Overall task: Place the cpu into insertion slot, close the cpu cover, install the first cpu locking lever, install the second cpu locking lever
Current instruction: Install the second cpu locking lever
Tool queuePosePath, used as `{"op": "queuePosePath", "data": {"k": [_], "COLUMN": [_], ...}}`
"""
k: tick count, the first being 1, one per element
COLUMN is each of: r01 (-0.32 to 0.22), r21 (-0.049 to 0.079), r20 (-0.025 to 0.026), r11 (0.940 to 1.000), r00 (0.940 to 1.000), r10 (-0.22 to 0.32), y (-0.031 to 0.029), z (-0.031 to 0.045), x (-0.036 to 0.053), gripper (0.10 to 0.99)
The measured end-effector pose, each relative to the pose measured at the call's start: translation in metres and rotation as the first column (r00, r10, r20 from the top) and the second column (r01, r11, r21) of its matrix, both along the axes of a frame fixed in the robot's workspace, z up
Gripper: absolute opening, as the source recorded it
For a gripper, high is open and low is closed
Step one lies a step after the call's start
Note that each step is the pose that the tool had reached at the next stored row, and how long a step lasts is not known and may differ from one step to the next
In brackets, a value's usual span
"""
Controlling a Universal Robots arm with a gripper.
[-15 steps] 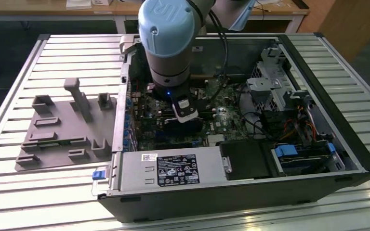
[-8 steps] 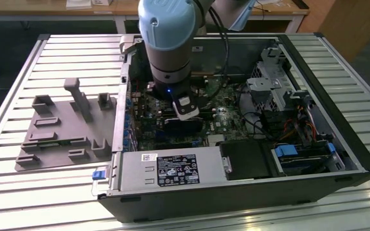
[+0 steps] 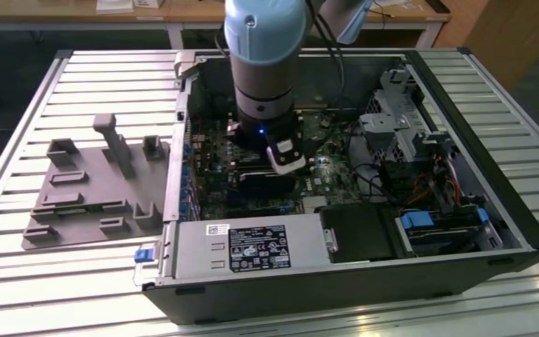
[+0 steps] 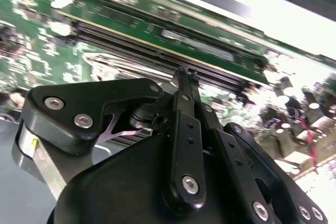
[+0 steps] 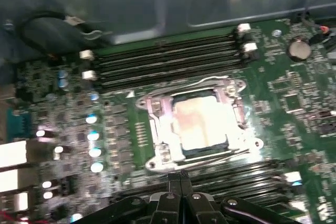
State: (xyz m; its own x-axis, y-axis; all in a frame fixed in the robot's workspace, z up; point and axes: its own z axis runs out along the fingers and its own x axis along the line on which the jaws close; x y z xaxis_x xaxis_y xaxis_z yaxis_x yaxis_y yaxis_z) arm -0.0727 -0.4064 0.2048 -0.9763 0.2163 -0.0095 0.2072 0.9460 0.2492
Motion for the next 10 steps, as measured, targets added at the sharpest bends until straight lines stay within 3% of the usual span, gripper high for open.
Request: {"op": "queuePosePath", "data": {"k": [5, 10], "r01": [0.0, 0.0], "r21": [-0.001, -0.011], "r20": [-0.0036, -0.0055], "r11": [1.0, 0.9999], "r00": [1.0, 1.0], "r10": [0.0, 0.0], "y": [0.0009, 0.0066], "z": [0.0, 0.0], "x": [0.0157, 0.0193], "gripper": [0.102, 0.102]}}
